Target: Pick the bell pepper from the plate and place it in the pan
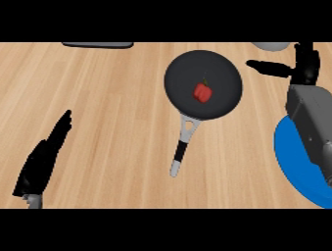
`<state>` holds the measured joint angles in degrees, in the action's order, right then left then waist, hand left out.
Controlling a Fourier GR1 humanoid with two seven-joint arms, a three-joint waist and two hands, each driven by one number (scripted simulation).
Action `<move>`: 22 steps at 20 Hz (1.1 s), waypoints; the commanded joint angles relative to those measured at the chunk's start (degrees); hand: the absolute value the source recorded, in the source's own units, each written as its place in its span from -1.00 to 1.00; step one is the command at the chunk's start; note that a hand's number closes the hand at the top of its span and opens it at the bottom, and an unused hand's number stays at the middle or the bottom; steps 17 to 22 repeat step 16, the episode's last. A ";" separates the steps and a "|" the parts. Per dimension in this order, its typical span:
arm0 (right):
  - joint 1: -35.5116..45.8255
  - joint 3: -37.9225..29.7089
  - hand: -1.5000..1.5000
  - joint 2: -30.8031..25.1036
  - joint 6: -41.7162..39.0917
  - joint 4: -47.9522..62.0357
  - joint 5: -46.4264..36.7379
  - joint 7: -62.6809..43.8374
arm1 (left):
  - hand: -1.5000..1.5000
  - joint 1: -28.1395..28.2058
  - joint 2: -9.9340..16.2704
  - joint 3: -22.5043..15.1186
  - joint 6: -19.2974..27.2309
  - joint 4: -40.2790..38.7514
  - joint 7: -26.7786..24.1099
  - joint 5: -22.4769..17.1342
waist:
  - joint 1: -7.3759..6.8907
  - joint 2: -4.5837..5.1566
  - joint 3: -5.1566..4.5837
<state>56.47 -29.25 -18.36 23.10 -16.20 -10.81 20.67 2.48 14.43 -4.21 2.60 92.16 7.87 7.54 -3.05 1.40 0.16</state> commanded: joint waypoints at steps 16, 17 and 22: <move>-12.70 -1.63 -1.00 -19.08 -22.05 4.16 2.77 10.77 | 0.00 2.33 -1.24 0.94 -0.50 1.80 1.57 1.51 | 1.46 -0.79 -0.02; -12.70 -1.63 -1.00 -19.08 -22.05 4.16 2.77 10.77 | 0.00 2.33 -1.24 0.94 -0.50 1.80 1.57 1.51 | 1.46 -0.79 -0.02; -12.70 -1.63 -1.00 -19.08 -22.05 4.16 2.77 10.77 | 0.00 2.33 -1.24 0.94 -0.50 1.80 1.57 1.51 | 1.46 -0.79 -0.02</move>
